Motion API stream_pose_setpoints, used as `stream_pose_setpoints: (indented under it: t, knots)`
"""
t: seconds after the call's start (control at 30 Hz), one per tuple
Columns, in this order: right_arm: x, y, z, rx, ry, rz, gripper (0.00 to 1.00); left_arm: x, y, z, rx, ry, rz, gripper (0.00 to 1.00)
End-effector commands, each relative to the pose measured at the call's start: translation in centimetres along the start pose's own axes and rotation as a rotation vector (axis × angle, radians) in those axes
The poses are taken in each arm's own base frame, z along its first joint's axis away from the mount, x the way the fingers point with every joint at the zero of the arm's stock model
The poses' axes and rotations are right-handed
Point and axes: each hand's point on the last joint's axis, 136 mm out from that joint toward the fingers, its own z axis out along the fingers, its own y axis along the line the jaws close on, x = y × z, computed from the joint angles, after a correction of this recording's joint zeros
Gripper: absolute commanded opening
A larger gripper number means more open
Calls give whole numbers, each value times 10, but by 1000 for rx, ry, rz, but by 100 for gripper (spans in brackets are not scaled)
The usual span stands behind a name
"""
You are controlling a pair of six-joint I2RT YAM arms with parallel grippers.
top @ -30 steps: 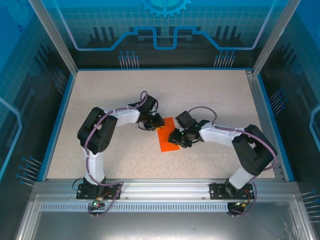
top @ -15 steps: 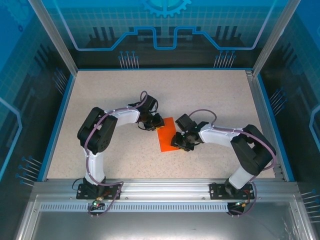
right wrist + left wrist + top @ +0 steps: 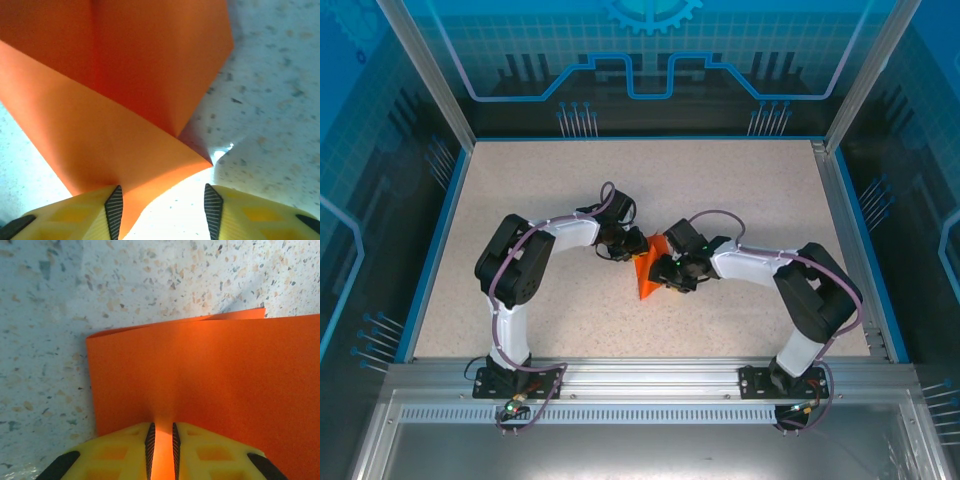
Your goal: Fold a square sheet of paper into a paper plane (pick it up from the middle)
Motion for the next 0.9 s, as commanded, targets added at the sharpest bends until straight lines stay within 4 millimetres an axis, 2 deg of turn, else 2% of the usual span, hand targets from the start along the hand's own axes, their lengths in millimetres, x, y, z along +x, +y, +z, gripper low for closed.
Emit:
stream_pose_setpoints:
  t: [0.0,0.23,0.43,0.47,0.67,0.87]
  knots:
    - [-14,18,-5,-93,-15,-20,55,12,20,9,-47,49,-12,21]
    - [-18,28,-17,-147,-33,-96,66,13,22,10,-52,50,-16,21]
    - [-11,34,-26,-201,-36,-107,66,12,21,10,-53,49,-14,21]
    - [-5,24,-22,-186,-22,-94,66,12,21,11,-53,50,-13,21]
    - [5,11,-22,-174,-14,-63,65,12,22,11,-55,51,-16,21]
    - [-6,4,-17,-153,-23,-54,60,11,20,9,-48,49,-11,21]
